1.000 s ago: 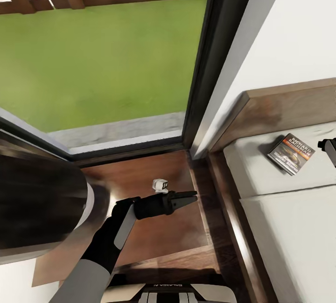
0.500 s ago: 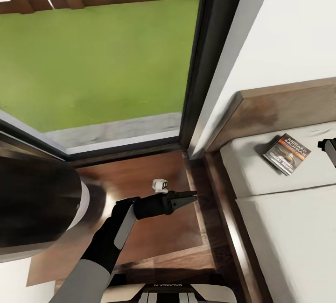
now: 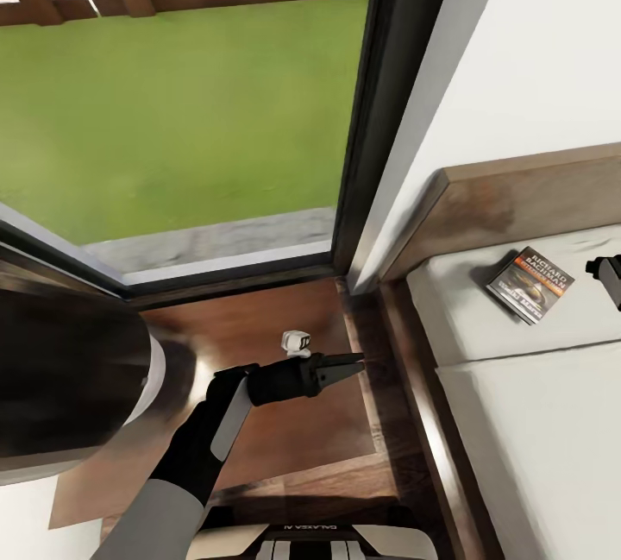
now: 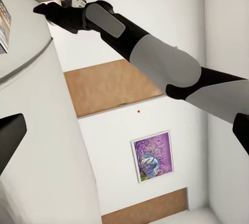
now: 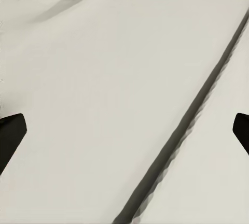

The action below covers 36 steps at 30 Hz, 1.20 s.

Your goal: In the bedroom, move the book from the bed onto either nightstand, and place the two sandals side by side next to the bed.

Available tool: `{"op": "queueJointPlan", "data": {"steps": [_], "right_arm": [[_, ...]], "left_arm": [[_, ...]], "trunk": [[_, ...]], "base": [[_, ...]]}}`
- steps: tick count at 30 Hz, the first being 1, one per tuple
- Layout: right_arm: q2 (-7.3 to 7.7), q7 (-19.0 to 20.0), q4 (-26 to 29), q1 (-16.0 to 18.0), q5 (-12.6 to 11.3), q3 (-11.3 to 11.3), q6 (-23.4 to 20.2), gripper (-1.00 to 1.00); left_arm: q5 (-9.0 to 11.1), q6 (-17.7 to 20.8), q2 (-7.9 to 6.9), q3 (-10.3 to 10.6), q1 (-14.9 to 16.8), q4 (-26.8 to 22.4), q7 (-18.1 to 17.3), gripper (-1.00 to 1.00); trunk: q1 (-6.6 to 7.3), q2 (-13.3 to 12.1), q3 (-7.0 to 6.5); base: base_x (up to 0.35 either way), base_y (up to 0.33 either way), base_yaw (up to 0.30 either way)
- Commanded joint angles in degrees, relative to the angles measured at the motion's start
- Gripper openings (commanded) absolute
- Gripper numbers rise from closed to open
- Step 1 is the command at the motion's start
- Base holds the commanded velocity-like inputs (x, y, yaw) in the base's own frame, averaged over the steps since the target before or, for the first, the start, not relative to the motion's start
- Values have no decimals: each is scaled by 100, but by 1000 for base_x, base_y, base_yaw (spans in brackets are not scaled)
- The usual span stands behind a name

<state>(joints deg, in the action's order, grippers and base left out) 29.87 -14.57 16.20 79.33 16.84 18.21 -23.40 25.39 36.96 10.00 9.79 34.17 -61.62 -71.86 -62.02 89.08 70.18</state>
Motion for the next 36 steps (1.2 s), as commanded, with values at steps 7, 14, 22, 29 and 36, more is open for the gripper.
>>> {"op": "queueJointPlan", "data": {"steps": [7, 14, 22, 29, 36], "right_arm": [[-31, 7, 6, 3, 61, 28, 200, 100], [-36, 1, -10, 3, 57, 32, 846, 100], [-38, 6, -12, 3, 53, 25, 885, 100], [-40, 7, -12, 3, 48, 24, 882, 100], [-37, 7, -12, 3, 48, 24, 881, 100]], "left_arm": [[28, 57, 0, 6, 2, 1, -4, 100], [28, 57, 0, 6, 2, 1, -3, 100], [28, 57, 0, 6, 2, 1, -3, 100], [28, 57, 0, 6, 2, 1, -3, 100], [28, 57, 0, 13, 2, 1, -3, 100]], "trunk": [[0, 2, 3], [0, 2, 3], [0, 2, 3], [0, 2, 3], [-44, 82, 38]], "base": [[0, 0, 0], [0, 0, 0], [0, 0, 0], [0, 0, 0], [0, 0, 0]]}}
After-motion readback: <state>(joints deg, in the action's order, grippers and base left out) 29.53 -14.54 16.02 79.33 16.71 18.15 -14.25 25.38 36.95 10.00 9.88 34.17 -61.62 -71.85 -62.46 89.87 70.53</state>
